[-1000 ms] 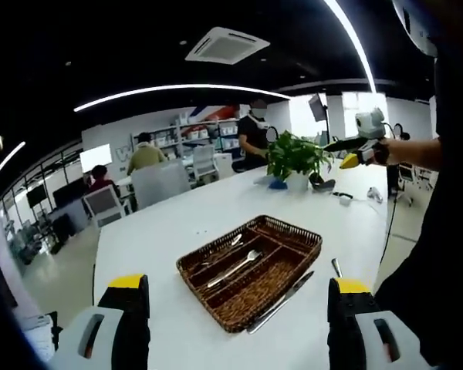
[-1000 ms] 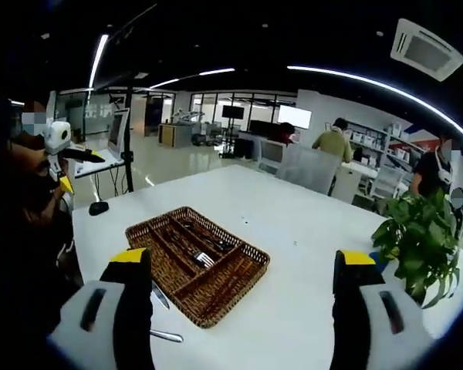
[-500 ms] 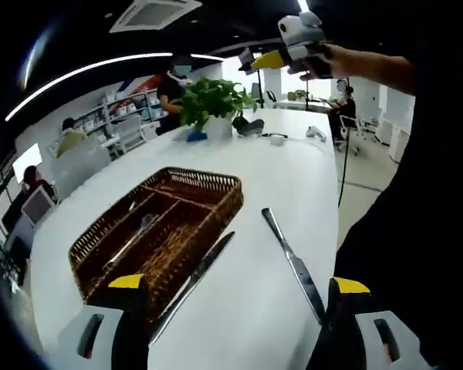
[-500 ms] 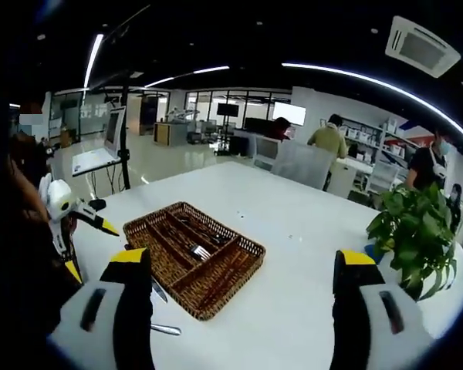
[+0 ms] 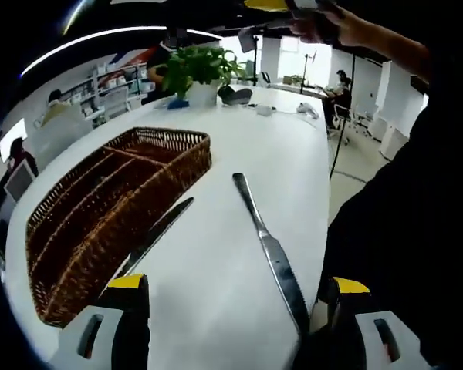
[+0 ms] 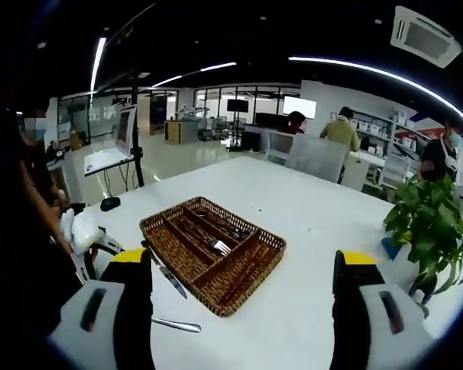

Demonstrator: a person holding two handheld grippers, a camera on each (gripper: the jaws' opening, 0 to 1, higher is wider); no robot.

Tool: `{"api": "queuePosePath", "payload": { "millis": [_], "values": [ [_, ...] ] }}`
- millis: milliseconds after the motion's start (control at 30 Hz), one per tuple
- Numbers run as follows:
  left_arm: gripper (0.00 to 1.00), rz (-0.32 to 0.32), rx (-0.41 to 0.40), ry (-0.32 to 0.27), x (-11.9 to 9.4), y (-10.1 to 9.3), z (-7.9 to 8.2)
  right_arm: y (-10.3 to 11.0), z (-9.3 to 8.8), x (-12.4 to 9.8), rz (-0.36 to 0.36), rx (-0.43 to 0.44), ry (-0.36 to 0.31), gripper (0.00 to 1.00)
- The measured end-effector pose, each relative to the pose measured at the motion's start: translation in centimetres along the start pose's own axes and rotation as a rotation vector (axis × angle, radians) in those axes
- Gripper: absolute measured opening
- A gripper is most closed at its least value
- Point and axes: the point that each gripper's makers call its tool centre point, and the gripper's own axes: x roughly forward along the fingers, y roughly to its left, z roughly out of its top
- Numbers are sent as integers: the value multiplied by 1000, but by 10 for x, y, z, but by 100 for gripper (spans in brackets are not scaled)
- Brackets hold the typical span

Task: Arrange the knives, forks, and spoons in their matching storage slots by inserting each utensil handle-first until every utensil is classified and aligned in the correct compartment

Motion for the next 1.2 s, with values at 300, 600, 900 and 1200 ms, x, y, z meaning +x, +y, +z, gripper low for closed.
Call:
{"api": "queuePosePath", "payload": {
  "millis": [300, 600, 900, 1200],
  "values": [
    [100, 35, 7, 57, 7, 10, -8, 14, -4, 6, 45, -44, 24, 99],
    [100, 103, 21, 89, -1, 46, -10, 11, -1, 6, 33, -40, 8, 99],
    [72, 35, 93, 136, -5, 46, -12, 3, 1, 5, 6, -40, -7, 97],
    [33, -159, 219, 178, -2, 19, -15, 4, 0, 5, 3, -42, -13, 95]
  ]
}}
